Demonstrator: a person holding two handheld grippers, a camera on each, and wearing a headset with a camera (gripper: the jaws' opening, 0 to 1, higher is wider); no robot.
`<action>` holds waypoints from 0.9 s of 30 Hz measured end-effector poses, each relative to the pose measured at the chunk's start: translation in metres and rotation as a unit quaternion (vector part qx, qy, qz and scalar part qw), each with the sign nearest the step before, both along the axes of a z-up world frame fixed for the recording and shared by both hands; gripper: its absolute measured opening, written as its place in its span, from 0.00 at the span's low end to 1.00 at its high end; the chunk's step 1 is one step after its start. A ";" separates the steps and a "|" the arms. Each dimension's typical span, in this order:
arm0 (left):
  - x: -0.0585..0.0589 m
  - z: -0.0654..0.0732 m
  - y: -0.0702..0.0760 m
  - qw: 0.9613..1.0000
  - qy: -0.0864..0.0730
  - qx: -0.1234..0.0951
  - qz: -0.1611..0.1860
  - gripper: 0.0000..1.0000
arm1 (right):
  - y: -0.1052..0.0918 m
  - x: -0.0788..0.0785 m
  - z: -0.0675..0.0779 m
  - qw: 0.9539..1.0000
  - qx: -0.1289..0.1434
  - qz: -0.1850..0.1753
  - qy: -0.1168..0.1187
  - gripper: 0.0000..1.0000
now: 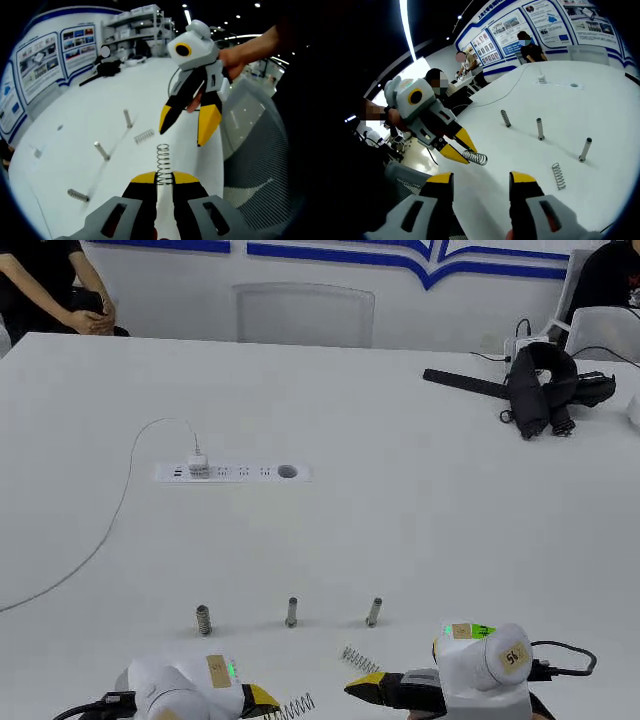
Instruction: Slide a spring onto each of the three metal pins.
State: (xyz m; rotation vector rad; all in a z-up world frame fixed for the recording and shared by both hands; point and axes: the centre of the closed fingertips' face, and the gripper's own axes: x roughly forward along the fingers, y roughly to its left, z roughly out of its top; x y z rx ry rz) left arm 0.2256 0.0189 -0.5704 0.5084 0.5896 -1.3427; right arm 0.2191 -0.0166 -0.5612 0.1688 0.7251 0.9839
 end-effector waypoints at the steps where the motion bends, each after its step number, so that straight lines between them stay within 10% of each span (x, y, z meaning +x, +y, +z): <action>1: -0.001 0.002 -0.001 1.000 -0.001 -0.002 -0.003 0.10 | 0.002 0.002 0.002 1.000 0.005 0.001 -0.001 0.43; 27: -0.014 0.018 -0.018 0.999 -0.016 -0.013 -0.045 0.10 | 0.012 -0.001 0.019 0.997 0.063 0.033 0.021 0.14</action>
